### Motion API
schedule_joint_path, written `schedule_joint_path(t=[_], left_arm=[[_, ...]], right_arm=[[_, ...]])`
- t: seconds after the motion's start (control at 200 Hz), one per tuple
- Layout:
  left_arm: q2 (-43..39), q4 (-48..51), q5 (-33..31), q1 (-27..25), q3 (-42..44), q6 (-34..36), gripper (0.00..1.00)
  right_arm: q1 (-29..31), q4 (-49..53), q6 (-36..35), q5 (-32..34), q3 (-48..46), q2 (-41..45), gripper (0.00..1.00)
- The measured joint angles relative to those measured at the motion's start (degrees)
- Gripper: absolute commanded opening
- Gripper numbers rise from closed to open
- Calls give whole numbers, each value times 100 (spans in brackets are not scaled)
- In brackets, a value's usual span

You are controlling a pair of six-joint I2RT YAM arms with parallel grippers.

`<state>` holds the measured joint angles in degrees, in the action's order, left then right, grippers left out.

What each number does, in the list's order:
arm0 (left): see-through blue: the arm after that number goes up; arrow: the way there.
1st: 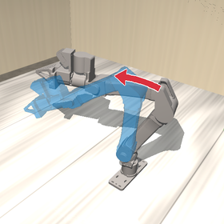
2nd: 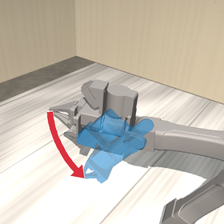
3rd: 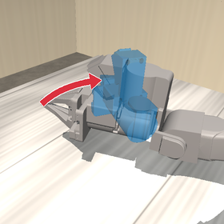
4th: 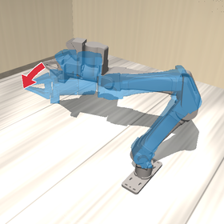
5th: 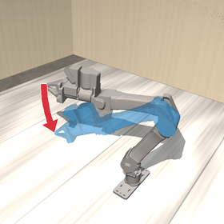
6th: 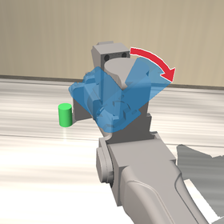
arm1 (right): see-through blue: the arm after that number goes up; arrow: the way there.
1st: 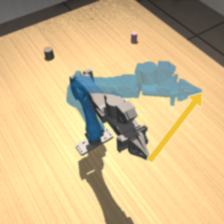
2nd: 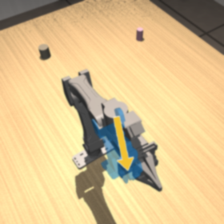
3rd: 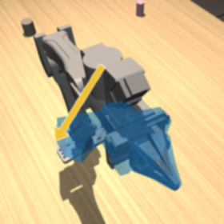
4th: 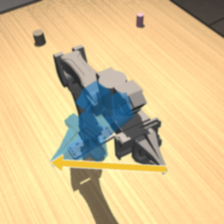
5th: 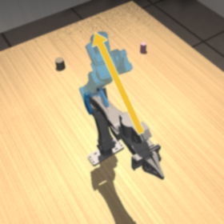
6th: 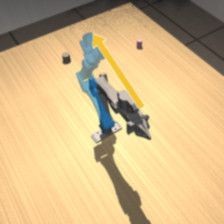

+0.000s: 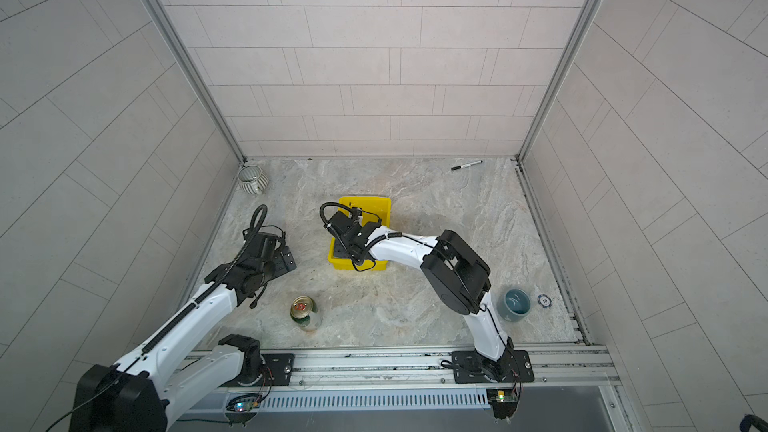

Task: Put the screwdriver in the bin
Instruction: 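Carry the screwdriver with the right gripper over the yellow bin, then open the right gripper to drop the screwdriver into the bin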

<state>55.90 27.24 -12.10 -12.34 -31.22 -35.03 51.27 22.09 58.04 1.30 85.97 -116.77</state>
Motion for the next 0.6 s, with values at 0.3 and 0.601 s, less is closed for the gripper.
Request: schedule_joint_path(t=[0.3, 0.601], left_arm=[[0, 2, -2, 0, 2, -2, 100], [0, 0, 11, 0, 2, -2, 100]], right_arm=[[-33, 0, -39, -4, 90, -28, 33], [-33, 48, -83, 44, 92, 11, 47]])
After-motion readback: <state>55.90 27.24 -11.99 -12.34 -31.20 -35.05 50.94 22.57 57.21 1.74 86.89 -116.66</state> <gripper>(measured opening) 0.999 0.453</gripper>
